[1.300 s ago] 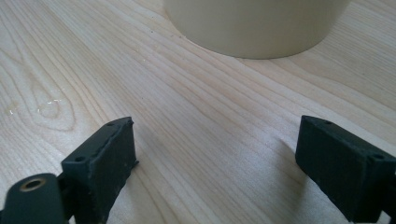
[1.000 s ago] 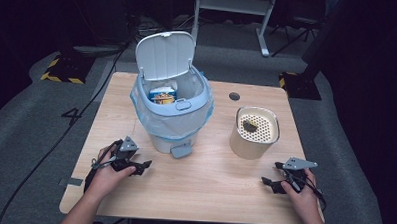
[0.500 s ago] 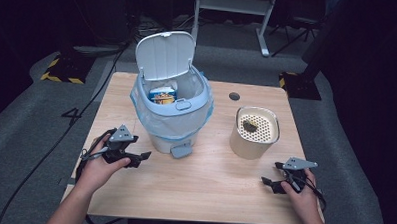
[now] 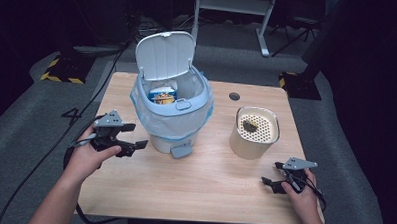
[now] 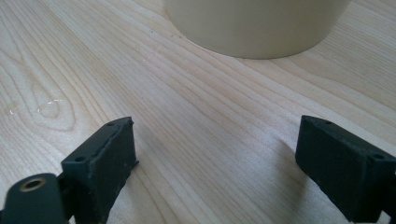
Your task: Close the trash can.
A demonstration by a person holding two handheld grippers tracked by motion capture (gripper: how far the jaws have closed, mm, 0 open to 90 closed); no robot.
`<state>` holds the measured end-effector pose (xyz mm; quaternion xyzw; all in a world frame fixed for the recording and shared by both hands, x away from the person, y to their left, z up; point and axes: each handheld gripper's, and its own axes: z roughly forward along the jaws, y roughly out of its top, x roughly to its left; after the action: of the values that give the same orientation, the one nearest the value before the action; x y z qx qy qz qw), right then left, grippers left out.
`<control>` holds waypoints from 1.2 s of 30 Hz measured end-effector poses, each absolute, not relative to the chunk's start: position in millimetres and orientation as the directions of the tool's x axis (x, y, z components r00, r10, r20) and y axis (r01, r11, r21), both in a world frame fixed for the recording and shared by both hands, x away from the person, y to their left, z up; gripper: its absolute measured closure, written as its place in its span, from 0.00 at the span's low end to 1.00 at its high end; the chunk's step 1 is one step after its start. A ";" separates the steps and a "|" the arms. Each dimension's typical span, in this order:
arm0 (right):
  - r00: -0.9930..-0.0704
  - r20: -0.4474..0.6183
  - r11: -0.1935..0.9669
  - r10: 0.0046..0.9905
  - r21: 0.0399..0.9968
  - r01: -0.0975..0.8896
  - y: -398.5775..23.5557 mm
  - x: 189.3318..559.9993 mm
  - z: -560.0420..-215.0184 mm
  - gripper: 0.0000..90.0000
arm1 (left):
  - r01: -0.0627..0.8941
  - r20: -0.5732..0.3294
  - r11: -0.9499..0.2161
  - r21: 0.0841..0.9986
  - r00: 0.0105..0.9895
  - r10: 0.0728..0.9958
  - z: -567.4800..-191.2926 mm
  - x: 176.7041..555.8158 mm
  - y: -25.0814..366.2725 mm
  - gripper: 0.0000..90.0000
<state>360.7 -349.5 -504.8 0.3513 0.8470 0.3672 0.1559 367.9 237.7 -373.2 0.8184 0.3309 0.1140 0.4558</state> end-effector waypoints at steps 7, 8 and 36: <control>-0.705 -0.006 0.484 0.709 0.732 0.480 -349.5 360.7 -504.9 0.14 | 0.378 -0.087 -0.350 0.857 0.775 0.626 -347.9 373.6 243.3 0.21; -0.705 -0.006 0.483 0.709 0.732 0.481 -349.5 360.8 -504.9 0.14 | 0.377 -0.087 -0.343 0.861 0.772 0.629 -344.3 374.4 244.2 0.21; -0.705 -0.005 0.483 0.709 0.732 0.481 -349.6 360.8 -504.9 0.14 | 0.246 -0.043 -0.191 0.950 0.711 0.702 -250.8 424.2 253.7 0.71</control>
<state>360.8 -349.6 -504.9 0.3511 0.8471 0.3676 0.1553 424.2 253.7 -250.8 0.7435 0.3188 0.2071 0.5501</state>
